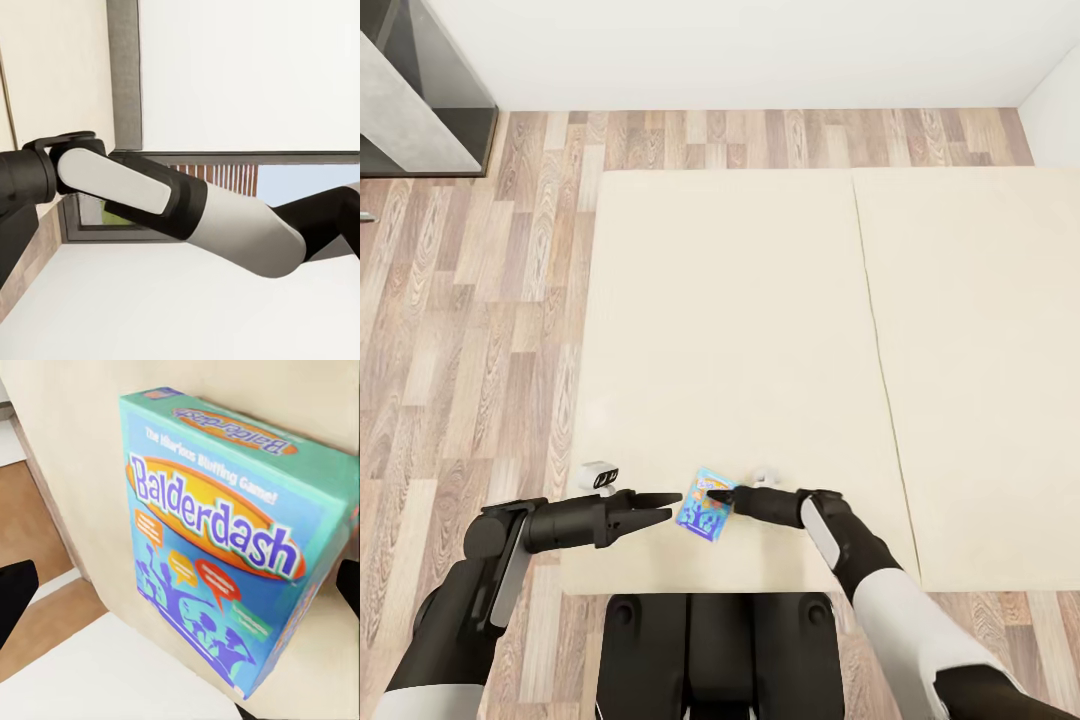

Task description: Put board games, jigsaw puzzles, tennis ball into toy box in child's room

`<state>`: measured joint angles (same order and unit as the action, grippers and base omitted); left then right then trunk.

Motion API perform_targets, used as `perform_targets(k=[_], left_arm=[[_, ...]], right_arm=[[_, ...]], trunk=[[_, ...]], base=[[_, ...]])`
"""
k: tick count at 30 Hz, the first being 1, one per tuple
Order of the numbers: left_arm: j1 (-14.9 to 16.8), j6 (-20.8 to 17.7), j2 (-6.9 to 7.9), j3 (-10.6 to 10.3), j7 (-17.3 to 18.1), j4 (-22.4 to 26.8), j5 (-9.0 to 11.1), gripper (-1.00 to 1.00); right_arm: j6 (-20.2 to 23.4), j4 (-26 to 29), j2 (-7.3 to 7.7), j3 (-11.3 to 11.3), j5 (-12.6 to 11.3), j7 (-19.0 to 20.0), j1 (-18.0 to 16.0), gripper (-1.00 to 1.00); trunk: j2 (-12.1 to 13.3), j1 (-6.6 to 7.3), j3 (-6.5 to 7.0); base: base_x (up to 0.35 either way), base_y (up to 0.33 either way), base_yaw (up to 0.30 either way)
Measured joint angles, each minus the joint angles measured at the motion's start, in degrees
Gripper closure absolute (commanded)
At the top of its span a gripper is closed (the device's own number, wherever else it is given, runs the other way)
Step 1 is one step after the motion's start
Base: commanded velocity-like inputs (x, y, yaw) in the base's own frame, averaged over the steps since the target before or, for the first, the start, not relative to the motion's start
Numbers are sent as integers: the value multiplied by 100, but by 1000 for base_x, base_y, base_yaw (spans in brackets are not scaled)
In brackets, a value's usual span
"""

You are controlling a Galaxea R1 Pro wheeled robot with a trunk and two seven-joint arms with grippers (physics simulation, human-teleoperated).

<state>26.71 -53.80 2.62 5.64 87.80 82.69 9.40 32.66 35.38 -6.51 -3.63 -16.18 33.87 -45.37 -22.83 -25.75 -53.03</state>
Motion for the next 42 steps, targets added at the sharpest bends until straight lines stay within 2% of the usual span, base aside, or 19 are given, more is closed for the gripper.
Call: perform_targets(k=[7,24,27,29,30,42], left_arm=[[0,0,0,-1,3,0,0,-100],[0,0,0,-2,5,0,0,-100],[0,0,0,-2,3,0,0,-100],[0,0,0,-2,3,0,0,-100],[0,0,0,-2,5,0,0,-100],[0,0,16,-2,7,0,0,-100]], right_arm=[[0,-17,-26,-2,-9,-260,-62,-100],[-108,-104,-108,-10,28,-295,-68,-100],[-107,-105,-192,-13,20,-294,-68,-100],[-110,-101,-338,-22,39,-294,-70,-100],[-113,-100,-349,-27,52,-295,-70,-100],[-444,-107,-349,-39,87,-291,-68,-100]], trunk=[[0,0,0],[0,0,0],[0,0,0],[0,0,0],[0,0,0],[0,0,0]], base=[[0,0,0],[0,0,0],[0,0,0],[0,0,0],[0,0,0],[0,0,0]])
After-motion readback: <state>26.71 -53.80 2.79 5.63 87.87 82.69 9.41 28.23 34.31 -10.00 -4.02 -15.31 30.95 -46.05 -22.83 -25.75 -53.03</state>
